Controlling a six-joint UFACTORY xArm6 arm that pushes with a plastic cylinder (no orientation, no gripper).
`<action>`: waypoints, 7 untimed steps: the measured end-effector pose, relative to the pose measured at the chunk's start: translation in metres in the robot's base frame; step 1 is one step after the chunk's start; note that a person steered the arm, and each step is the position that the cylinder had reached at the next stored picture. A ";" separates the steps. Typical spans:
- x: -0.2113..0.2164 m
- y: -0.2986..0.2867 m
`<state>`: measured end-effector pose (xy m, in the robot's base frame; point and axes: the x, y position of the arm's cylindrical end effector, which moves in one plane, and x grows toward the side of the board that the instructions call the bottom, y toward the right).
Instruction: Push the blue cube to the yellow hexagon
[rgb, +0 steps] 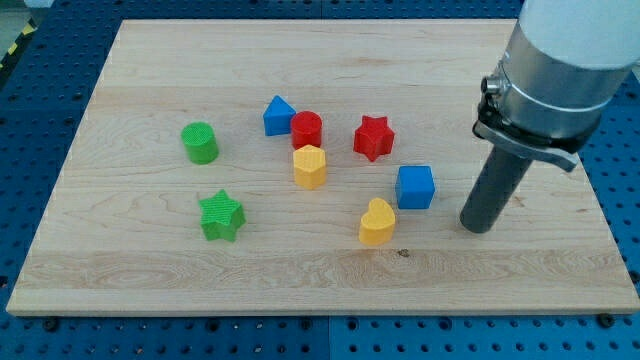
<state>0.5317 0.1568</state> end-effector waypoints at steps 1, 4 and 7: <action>-0.027 0.000; -0.029 -0.056; -0.045 -0.098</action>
